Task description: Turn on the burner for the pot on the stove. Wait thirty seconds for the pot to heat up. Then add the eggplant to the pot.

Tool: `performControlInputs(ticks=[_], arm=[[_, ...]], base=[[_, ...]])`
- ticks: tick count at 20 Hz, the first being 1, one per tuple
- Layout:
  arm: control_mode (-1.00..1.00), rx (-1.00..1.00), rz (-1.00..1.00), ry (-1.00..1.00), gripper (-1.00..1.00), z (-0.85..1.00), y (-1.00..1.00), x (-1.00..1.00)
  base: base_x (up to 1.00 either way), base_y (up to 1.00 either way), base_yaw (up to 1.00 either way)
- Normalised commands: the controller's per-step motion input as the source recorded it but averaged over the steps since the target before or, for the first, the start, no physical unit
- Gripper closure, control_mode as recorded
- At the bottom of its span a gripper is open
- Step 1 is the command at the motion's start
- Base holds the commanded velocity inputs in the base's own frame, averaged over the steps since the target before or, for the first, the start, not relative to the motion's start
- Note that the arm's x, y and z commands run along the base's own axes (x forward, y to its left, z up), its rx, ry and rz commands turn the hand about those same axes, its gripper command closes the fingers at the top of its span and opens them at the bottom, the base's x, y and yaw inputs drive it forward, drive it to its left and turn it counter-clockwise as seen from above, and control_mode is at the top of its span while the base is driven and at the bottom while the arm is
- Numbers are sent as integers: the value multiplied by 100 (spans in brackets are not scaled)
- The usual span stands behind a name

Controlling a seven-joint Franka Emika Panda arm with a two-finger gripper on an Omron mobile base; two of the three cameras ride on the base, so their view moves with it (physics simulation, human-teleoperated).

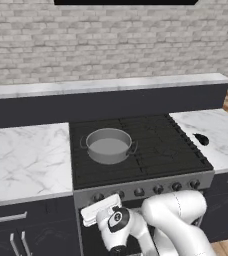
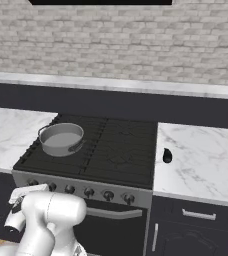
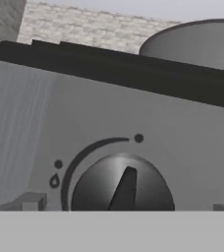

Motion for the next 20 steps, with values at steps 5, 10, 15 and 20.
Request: performControlInputs(ticks=[5,10,15,20], arm=[[-100,16,0,0,100,-36,0,37],[-100,12,-1,-5,100,-22,2,10],[-100,13,-2,-6,100,-13,1,1],[-100,0,0,-9,100,-4,3,-1]], base=[[0,0,0],[0,0,0],[0,0,0],[0,0,0]])
